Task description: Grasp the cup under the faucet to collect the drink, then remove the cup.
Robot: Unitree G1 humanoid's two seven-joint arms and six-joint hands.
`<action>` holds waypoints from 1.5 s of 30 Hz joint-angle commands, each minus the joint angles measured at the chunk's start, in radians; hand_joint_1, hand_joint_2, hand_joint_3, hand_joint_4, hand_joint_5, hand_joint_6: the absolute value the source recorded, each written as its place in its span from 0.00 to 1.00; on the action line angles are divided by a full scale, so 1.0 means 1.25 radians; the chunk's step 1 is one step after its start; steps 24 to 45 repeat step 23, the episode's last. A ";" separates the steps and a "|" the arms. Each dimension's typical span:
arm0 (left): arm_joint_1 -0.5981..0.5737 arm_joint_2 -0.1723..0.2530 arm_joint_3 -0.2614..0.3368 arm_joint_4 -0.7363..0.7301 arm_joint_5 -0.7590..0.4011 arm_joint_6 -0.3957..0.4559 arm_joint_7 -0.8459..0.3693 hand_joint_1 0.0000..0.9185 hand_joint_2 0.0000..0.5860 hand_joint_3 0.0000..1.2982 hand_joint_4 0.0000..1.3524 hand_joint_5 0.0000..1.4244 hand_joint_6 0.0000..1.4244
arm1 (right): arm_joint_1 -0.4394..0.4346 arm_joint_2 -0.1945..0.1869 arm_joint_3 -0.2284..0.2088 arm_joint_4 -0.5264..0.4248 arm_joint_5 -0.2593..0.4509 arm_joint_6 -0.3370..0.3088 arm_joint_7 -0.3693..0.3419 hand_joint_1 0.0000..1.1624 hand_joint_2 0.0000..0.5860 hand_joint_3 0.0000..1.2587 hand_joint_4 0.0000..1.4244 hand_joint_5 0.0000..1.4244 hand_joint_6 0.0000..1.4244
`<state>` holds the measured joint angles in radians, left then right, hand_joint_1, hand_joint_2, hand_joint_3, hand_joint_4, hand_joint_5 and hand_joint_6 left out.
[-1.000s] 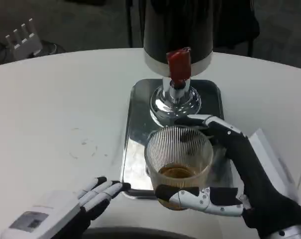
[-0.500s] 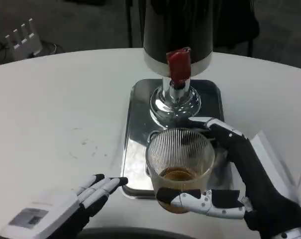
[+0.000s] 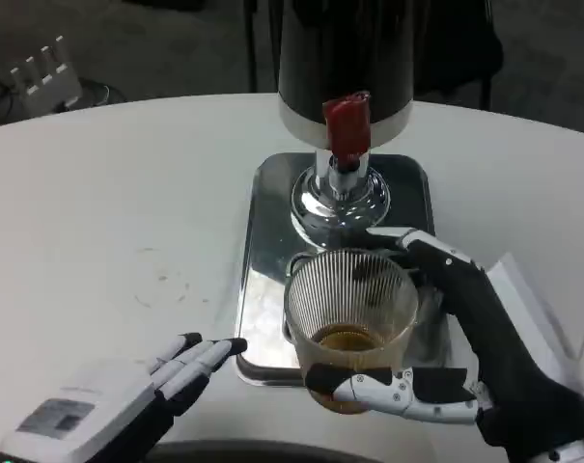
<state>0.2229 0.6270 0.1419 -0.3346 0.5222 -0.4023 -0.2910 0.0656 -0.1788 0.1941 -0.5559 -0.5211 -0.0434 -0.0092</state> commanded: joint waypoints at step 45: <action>-0.007 0.006 0.001 -0.005 0.037 0.042 0.025 0.00 0.17 0.02 0.00 0.00 0.05 | 0.001 0.004 -0.011 -0.025 0.005 -0.036 0.003 0.81 0.22 0.73 0.63 0.72 0.81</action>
